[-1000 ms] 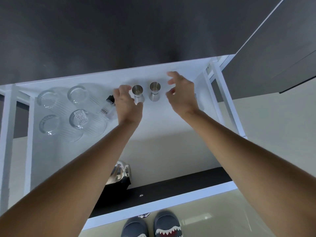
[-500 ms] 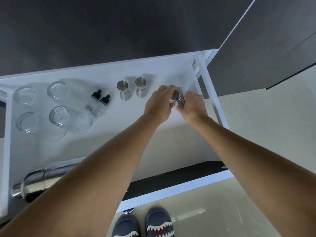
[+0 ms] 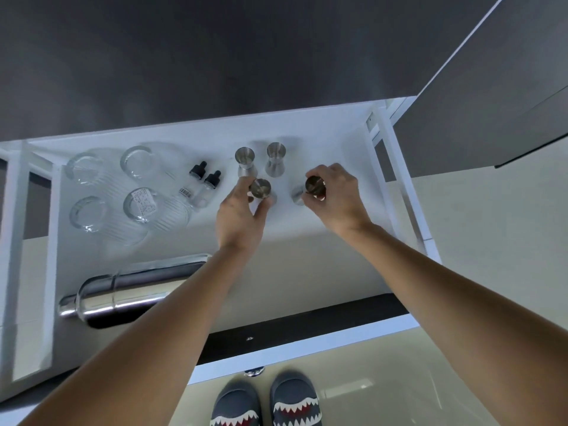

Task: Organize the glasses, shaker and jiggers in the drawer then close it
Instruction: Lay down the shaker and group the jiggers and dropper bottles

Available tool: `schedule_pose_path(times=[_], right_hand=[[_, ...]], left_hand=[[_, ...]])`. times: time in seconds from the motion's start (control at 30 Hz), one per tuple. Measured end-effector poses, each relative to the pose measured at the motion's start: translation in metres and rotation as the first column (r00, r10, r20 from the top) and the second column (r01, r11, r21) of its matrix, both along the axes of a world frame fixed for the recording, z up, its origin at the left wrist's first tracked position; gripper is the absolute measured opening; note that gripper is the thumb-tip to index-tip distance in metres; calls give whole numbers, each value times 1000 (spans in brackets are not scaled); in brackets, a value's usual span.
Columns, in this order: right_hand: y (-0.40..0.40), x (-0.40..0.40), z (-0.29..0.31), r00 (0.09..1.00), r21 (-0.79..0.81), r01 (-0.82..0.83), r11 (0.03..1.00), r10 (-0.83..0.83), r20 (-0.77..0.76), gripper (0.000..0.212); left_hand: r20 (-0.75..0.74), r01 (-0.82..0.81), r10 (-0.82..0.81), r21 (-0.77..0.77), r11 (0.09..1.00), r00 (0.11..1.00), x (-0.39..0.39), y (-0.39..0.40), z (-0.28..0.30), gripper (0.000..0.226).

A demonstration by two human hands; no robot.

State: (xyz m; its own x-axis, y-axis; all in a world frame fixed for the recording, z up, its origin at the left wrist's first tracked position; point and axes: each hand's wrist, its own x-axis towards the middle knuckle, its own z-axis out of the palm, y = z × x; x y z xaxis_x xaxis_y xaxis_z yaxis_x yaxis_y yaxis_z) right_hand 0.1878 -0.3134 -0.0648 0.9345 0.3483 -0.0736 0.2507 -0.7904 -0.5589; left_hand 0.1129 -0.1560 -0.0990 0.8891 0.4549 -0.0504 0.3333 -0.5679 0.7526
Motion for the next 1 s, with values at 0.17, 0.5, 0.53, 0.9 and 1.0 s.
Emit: schedule_pose_path(times=[0.17, 0.5, 0.53, 0.9, 1.0], right_hand=[[34, -8, -11, 993, 85, 81, 993, -73, -97, 21], [48, -6, -14, 976, 148, 170, 974, -146, -161, 18], [46, -7, -13, 973, 135, 187, 973, -165, -160, 19], [75, -55, -11, 851, 56, 173, 983, -121, -511, 19], [91, -61, -16, 781, 103, 270, 957, -156, -605, 16]], left_hand=[[-97, -36, 30, -53, 998, 995, 3, 10, 1, 25], [-149, -18, -1, -126, 992, 989, 2, 17, 4, 31], [-158, -6, -12, -115, 993, 987, 0, 18, 6, 35], [-401, 56, 28, 196, 979, 916, 17, 70, 17, 47], [-411, 141, -41, 216, 966, 911, 11, 69, 18, 33]])
